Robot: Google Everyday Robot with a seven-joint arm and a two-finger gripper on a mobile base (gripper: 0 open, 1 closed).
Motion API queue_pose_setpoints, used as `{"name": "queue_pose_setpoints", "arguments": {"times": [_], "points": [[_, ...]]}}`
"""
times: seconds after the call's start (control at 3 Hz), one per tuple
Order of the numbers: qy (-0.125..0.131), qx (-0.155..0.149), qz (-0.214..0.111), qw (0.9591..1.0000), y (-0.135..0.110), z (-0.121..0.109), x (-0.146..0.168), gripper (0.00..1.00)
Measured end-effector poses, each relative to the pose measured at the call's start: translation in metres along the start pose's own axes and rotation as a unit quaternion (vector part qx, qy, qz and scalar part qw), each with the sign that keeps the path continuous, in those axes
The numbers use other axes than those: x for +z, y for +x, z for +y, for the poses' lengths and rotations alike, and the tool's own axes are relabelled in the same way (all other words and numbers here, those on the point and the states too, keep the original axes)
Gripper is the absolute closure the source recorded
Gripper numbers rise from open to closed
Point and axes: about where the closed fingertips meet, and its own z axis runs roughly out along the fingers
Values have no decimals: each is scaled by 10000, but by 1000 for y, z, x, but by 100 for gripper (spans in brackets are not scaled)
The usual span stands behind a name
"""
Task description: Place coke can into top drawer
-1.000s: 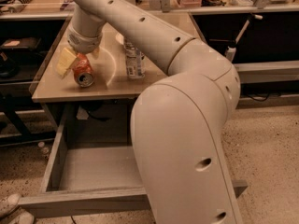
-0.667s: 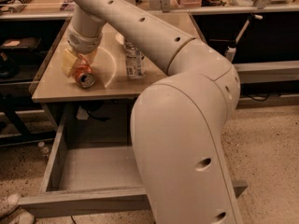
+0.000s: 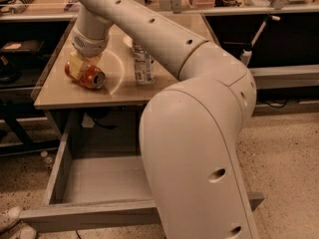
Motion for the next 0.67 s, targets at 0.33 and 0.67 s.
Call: {"name": "queue_pose_setpoints", "arguments": {"times": [0.33, 0.67], "points": [[-42, -58, -70, 10000, -1, 0, 0, 100], [62, -270, -272, 9992, 1, 7, -21, 100]]}}
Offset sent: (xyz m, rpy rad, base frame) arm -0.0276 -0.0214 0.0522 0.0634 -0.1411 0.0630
